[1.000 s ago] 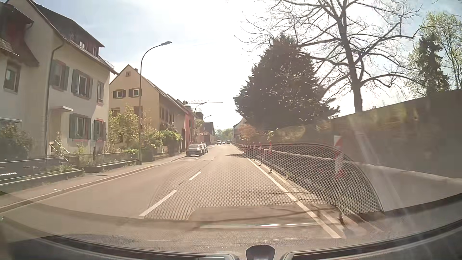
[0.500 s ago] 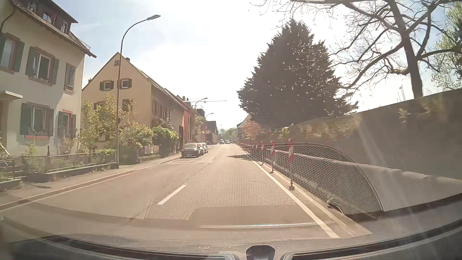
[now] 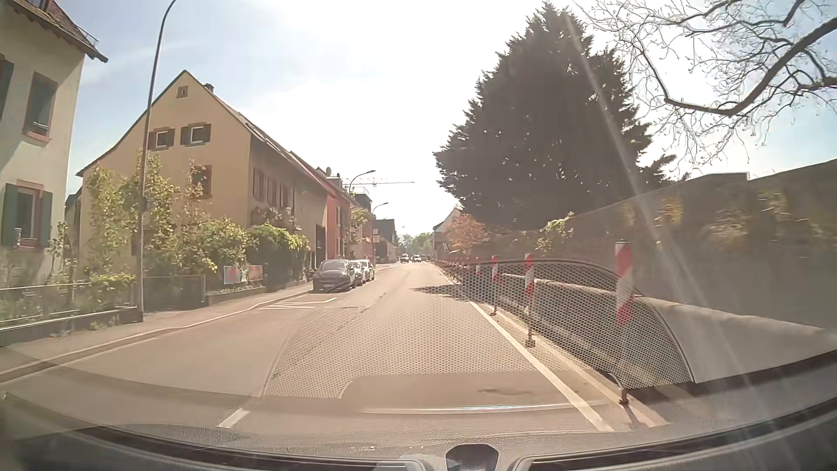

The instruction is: Follow the waypoints while adhering to traffic rules and regulations

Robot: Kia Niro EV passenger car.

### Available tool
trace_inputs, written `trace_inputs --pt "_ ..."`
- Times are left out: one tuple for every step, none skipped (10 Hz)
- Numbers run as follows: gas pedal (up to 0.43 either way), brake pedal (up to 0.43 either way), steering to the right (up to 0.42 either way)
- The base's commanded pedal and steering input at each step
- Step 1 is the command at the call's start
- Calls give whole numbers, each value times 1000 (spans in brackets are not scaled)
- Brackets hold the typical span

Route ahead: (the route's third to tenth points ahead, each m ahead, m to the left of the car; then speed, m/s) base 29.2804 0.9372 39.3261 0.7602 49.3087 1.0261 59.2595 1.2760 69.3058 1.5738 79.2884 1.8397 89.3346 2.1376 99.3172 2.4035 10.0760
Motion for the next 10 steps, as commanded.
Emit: trace_inputs --pt "67 0 -8" --pt "67 0 -8" --pt "67 0 -7" --pt "67 0 -7" --pt "79 0 -6" --pt "79 0 -4" --pt "79 0 -4" --pt "79 0 -4" --pt "79 0 -4" --pt "79 0 -3"
